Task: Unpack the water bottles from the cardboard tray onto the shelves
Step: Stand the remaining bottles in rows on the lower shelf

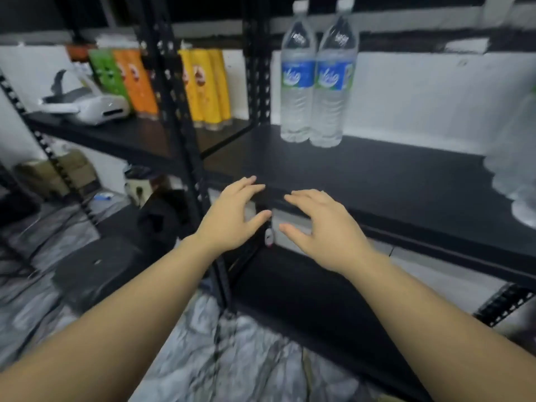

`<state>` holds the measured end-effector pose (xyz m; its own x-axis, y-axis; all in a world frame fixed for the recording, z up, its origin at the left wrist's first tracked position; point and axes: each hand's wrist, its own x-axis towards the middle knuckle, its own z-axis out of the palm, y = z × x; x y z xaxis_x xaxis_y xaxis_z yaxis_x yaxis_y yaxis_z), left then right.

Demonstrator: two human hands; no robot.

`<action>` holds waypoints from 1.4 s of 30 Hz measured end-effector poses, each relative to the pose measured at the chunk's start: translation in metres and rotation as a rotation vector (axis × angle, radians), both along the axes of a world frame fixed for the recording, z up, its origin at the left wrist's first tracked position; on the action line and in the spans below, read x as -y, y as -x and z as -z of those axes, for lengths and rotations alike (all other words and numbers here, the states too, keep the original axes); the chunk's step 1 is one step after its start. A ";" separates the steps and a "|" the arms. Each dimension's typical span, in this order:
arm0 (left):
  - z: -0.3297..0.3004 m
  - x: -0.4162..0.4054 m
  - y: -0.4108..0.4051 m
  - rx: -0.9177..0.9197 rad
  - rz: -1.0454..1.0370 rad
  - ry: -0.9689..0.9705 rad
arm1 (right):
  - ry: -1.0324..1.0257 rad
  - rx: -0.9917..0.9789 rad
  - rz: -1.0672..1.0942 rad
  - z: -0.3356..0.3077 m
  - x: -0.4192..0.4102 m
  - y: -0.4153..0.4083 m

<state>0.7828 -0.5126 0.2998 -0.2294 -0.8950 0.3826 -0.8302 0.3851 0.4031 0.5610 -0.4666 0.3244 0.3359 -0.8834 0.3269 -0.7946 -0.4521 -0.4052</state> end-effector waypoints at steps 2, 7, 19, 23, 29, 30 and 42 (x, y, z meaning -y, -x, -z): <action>0.022 -0.030 -0.021 0.047 -0.021 -0.046 | -0.040 0.006 -0.037 0.022 -0.017 -0.018; 0.094 -0.106 -0.083 0.046 -0.144 -0.273 | -0.252 -0.010 -0.140 0.091 -0.054 -0.061; 0.269 -0.329 -0.194 -0.036 -0.548 -0.866 | -0.768 -0.272 -0.454 0.255 -0.151 -0.180; 0.289 -0.348 -0.198 -0.037 -0.608 -0.899 | -0.824 -0.319 -0.548 0.280 -0.147 -0.220; 0.313 -0.351 -0.197 -0.107 -0.719 -0.837 | -0.792 -0.458 -0.637 0.326 -0.144 -0.272; 0.317 -0.350 -0.196 -0.120 -0.734 -0.837 | -0.768 -0.478 -0.638 0.330 -0.145 -0.277; 0.334 -0.340 -0.182 -0.045 -0.714 -0.775 | -0.566 -0.572 -0.524 0.352 -0.157 -0.247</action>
